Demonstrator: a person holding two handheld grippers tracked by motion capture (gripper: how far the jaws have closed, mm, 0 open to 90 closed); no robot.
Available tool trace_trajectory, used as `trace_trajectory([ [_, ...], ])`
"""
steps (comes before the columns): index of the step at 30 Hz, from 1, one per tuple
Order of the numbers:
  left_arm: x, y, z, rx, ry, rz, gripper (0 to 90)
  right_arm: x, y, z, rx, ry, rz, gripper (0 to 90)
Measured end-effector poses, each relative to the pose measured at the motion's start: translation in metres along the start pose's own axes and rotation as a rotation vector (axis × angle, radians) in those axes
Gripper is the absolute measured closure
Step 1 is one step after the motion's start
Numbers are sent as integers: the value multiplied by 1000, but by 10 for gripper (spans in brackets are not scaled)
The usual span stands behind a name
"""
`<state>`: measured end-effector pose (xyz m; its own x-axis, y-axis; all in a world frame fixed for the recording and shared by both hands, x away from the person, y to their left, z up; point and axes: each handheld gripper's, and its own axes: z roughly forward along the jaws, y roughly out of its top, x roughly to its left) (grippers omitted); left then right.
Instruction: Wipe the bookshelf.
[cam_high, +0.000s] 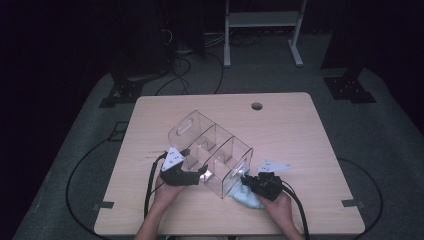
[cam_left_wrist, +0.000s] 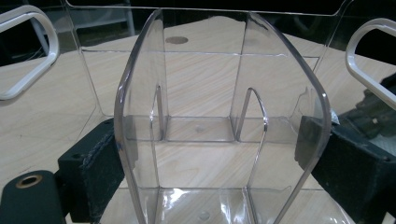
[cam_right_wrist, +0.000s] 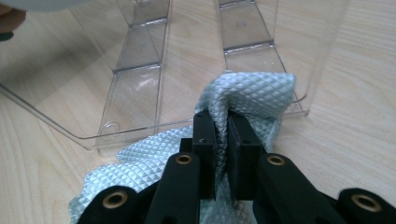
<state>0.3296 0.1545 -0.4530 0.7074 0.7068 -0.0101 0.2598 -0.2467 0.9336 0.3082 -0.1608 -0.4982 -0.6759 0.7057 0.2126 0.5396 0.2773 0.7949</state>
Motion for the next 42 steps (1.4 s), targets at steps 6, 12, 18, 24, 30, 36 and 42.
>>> trace_trajectory([
  [6, 0, 1, 3, -2, 19, -12, 85, 33, -4, 4, 12, 106, -63, 827],
  [12, 1, 0, 2, 4, 20, -14, 87, 45, -5, 7, 32, 166, -109, 827],
  [18, 0, 1, 1, 8, 5, -7, 91, 8, 0, 1, 7, 38, -43, 827],
  [24, -4, 1, -1, 11, -18, 9, 90, -25, 1, -10, -16, -33, 56, 825],
  [30, -4, 0, -2, 15, -34, 12, 90, -26, 1, -13, -18, -47, 48, 824],
  [36, -3, 0, -2, 9, -39, 15, 89, -32, 6, -23, -82, -64, 64, 824],
  [42, -3, -1, -2, 7, -39, 12, 88, -39, 5, -19, -70, -64, 77, 827],
])
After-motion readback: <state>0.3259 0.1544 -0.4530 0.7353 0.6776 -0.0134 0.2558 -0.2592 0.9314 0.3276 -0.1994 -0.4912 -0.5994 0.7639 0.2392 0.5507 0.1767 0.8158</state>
